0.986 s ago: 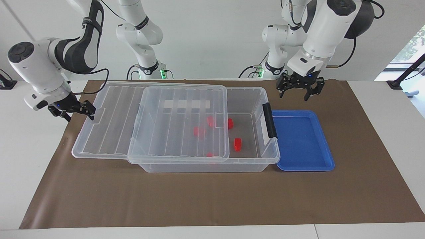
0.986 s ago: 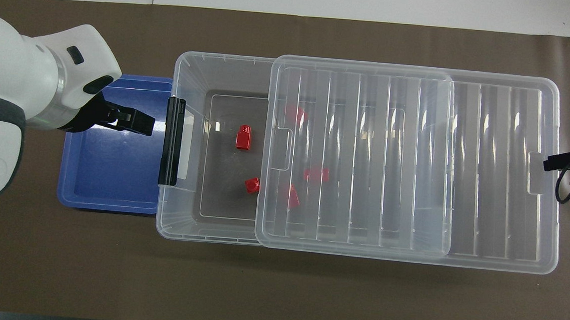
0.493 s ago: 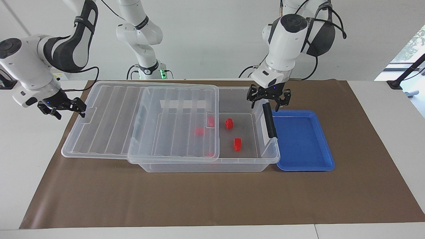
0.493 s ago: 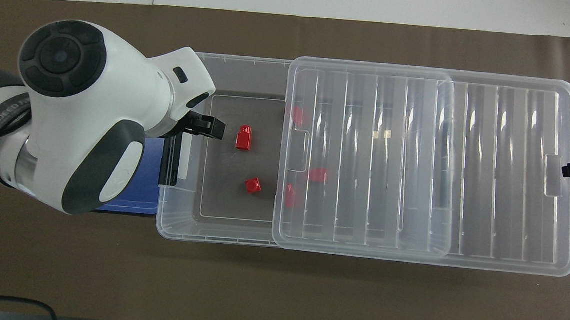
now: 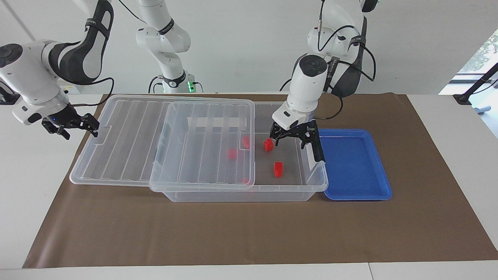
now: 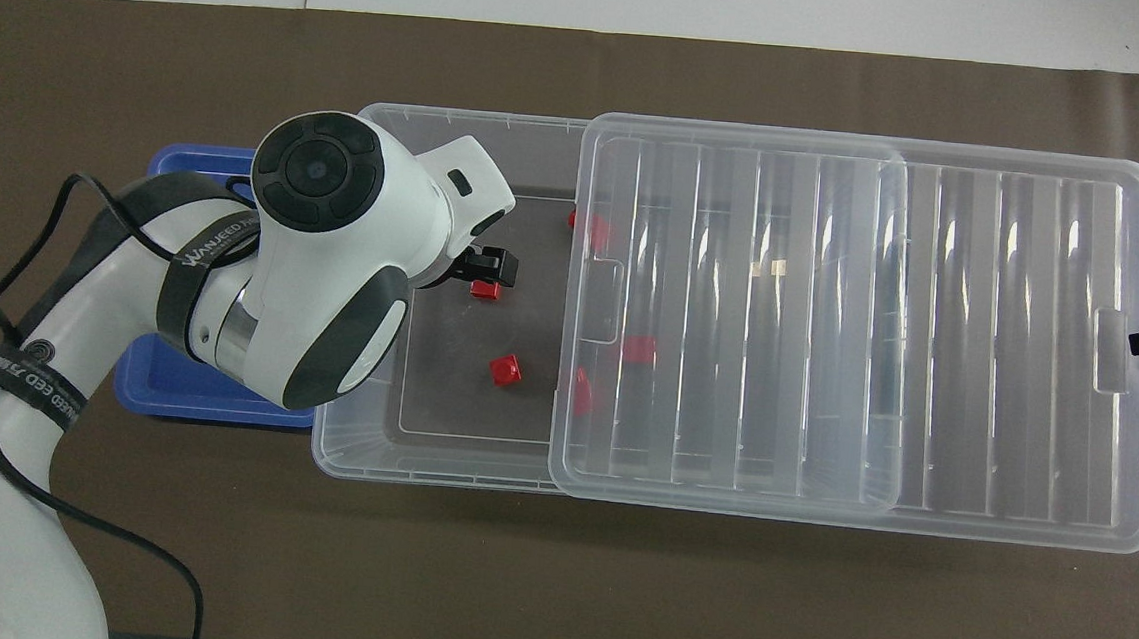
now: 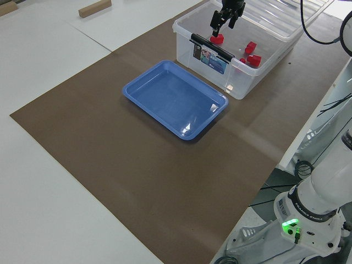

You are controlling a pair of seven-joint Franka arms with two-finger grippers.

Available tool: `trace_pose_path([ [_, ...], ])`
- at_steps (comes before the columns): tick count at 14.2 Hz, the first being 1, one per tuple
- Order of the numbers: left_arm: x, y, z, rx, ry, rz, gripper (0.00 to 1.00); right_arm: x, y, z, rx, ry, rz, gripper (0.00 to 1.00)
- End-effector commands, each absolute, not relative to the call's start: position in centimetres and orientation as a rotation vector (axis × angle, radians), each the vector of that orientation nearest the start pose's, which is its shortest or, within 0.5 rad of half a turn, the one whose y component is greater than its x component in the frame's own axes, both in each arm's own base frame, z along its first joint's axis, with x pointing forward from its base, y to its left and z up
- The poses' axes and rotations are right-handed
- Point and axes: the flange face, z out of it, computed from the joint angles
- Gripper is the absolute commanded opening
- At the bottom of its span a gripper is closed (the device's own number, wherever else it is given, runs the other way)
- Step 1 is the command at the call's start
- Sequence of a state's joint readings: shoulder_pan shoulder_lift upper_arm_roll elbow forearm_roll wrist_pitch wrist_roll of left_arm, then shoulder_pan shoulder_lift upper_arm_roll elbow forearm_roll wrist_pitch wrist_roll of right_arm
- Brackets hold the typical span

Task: Place red block in blue tray from box
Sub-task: 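Reach the left gripper into the opened box toward a red block, then close the left gripper on the red block and lift it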

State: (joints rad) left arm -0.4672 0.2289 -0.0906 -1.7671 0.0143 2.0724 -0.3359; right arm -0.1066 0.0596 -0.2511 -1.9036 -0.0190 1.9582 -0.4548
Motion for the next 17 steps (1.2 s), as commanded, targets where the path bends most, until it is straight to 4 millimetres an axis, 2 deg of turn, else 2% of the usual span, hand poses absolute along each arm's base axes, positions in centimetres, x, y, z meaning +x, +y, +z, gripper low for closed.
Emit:
trace_pose_path([
  [1, 53.2, -32.8, 41.4, -3.152, 0.344, -0.155, 1.0, 53.7, -20.9, 46.9, -3.159, -0.207, 0.022, 1.0],
  [3, 53.2, -32.8, 40.2, -3.157, 0.343, -0.167, 1.0, 54.0, -20.5, 47.4, -3.159, -0.212, 0.019, 1.0],
  [4, 53.1, -33.0, 39.0, -3.156, 0.351, -0.16, 1.0, 54.3, -20.2, 48.3, -3.158, -0.213, 0.016, 1.0],
  [6, 52.8, -34.6, 36.5, -3.161, 0.345, -0.144, 1.0, 55.9, -18.4, 50.2, -3.156, -0.227, 0.03, 1.0],
  [8, 53.0, -35.5, 34.2, -3.178, 0.302, -0.164, 1.0, 56.3, -17.0, 52.1, -3.148, -0.181, 0.066, 1.0],
  [9, 53.1, -35.7, 33.1, -3.183, 0.29, -0.164, 1.0, 56.4, -15.7, 53.0, -3.142, -0.167, 0.088, 1.0],
  [12, 52.9, -35.5, 31.6, -3.19, 0.284, -0.178, 1.0, 56.3, -12.0, 55.4, -3.13, -0.014, 0.174, 1.0],
  [13, 52.6, -35.3, 31.0, -3.188, 0.285, -0.171, 1.0, 56.0, -10.7, 56.8, -3.129, 0.021, 0.188, 1.0],
  [14, 52.4, -35.3, 30.8, -3.191, 0.281, -0.174, 0.94, 55.6, -9.7, 57.7, -3.125, 0.057, 0.223, 1.0],
  [15, 52.5, -35.1, 30.8, -3.197, 0.252, -0.185, 0.83, 55.4, -8.6, 57.7, -3.121, 0.11, 0.264, 1.0],
  [17, 53.0, -35.0, 31.0, -3.214, 0.196, -0.222, 0.15, 55.6, -6.6, 57.5, -3.125, 0.127, 0.275, 1.0],
])
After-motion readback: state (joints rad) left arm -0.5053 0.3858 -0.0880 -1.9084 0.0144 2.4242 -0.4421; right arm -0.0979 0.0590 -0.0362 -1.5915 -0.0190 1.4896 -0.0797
